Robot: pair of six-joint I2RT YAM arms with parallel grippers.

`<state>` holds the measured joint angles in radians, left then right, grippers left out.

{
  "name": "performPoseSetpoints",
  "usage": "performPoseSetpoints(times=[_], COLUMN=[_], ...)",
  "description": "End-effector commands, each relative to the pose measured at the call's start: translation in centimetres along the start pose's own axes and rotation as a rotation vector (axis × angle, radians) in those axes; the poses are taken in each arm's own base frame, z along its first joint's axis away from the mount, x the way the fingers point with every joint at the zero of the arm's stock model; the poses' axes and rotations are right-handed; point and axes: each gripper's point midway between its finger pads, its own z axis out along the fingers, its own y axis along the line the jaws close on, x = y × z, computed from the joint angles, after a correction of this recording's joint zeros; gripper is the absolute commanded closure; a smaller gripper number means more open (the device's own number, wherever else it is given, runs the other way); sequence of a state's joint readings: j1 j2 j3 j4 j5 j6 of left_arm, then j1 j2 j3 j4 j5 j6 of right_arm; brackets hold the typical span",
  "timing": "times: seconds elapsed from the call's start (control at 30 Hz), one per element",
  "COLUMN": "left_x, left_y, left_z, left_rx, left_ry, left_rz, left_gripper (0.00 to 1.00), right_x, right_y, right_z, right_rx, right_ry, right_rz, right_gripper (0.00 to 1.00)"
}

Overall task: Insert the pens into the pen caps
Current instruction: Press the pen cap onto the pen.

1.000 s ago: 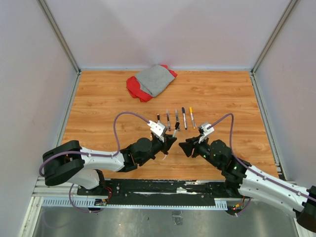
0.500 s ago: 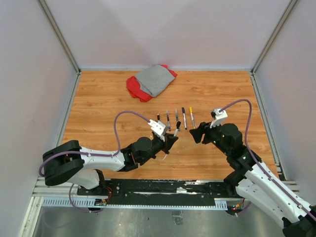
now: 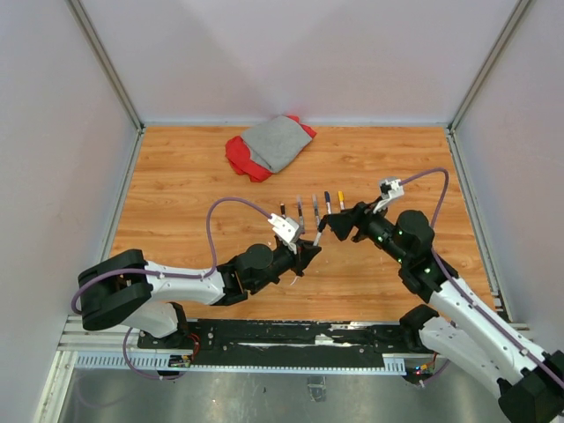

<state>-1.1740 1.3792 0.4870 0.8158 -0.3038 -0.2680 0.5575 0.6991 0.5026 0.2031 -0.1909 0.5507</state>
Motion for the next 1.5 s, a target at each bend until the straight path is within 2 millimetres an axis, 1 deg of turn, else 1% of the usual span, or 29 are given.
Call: performPoseSetpoints(times=[0.0, 0.17, 0.23, 0.37, 0.43, 0.53, 0.6, 0.67, 0.73, 0.87, 0.97, 1.17, 1.27, 1.33, 1.37, 1.43, 1.47], left_x=[-2.0, -2.1, -2.1, -2.1, -2.2, -2.2, -2.3, -2.3, -2.3, -2.3, -2.3, -2.1, -2.2, -2.1, -2.1, -2.1, -2.1], left_y=[-0.9, -0.7, -0.7, -0.8, -0.7, -0.7, -0.7, -0.6, -0.7, -0.7, -0.6, -0.7, -0.7, -0.7, -0.7, -0.7, -0.7], left_z=[0.7, 0.6, 0.6, 0.6, 0.6, 0.5, 0.5, 0.5, 0.5, 0.5, 0.5, 0.6, 0.6, 0.6, 0.6, 0.6, 0.6], left_rx=[0.026, 0.019, 0.018, 0.02, 0.019, 0.019, 0.016, 0.015, 0.016, 0.016, 0.015, 0.018, 0.016, 0.018, 0.017, 0.016, 0.017], left_ry=[-0.061, -0.062, -0.064, -0.064, -0.065, -0.067, -0.067, -0.069, -0.068, -0.068, -0.069, -0.065, -0.066, -0.065, -0.064, -0.064, -0.065], left_rz=[-0.005, -0.001, -0.001, -0.001, -0.003, -0.003, -0.002, -0.003, -0.003, -0.003, -0.003, -0.004, -0.005, -0.005, -0.005, -0.006, -0.005], left_gripper=[1.0, 0.99, 1.0, 1.0, 0.99, 1.0, 1.0, 0.99, 0.99, 1.0, 0.99, 0.99, 1.0, 0.99, 1.0, 0.99, 0.99], right_x=[-1.9, -0.9, -0.4, 0.0, 0.2, 0.8, 1.1, 1.5, 1.8, 2.1, 2.0, 1.7, 1.8, 2.1, 2.2, 2.5, 2.5], right_y=[2.6, 2.9, 3.0, 3.2, 3.2, 2.9, 2.7, 2.7, 2.7, 2.6, 2.5, 2.6, 2.6, 2.5, 2.4, 2.4, 2.4], right_z=[1.6, 2.9, 3.2, 3.4, 3.5, 3.6, 3.7, 3.7, 3.7, 3.7, 3.7, 3.5, 3.5, 3.5, 3.5, 3.4, 3.3], right_rx=[-0.074, -0.044, -0.051, -0.056, -0.052, -0.041, -0.036, -0.039, -0.044, -0.044, -0.042, -0.042, -0.043, -0.041, -0.039, -0.041, -0.042], right_ry=[-0.002, 0.039, 0.052, 0.059, 0.063, 0.079, 0.09, 0.1, 0.11, 0.118, 0.113, 0.104, 0.106, 0.112, 0.114, 0.117, 0.117], right_rz=[0.022, -0.003, 0.002, 0.005, 0.003, 0.004, 0.005, 0.006, 0.009, 0.012, 0.011, 0.002, 0.003, 0.007, 0.009, 0.011, 0.011], right_gripper=[0.36, 0.36, 0.37, 0.48, 0.5, 0.5, 0.47, 0.47, 0.51, 0.64, 0.7, 0.84, 0.9, 0.89, 0.83, 0.66, 0.62])
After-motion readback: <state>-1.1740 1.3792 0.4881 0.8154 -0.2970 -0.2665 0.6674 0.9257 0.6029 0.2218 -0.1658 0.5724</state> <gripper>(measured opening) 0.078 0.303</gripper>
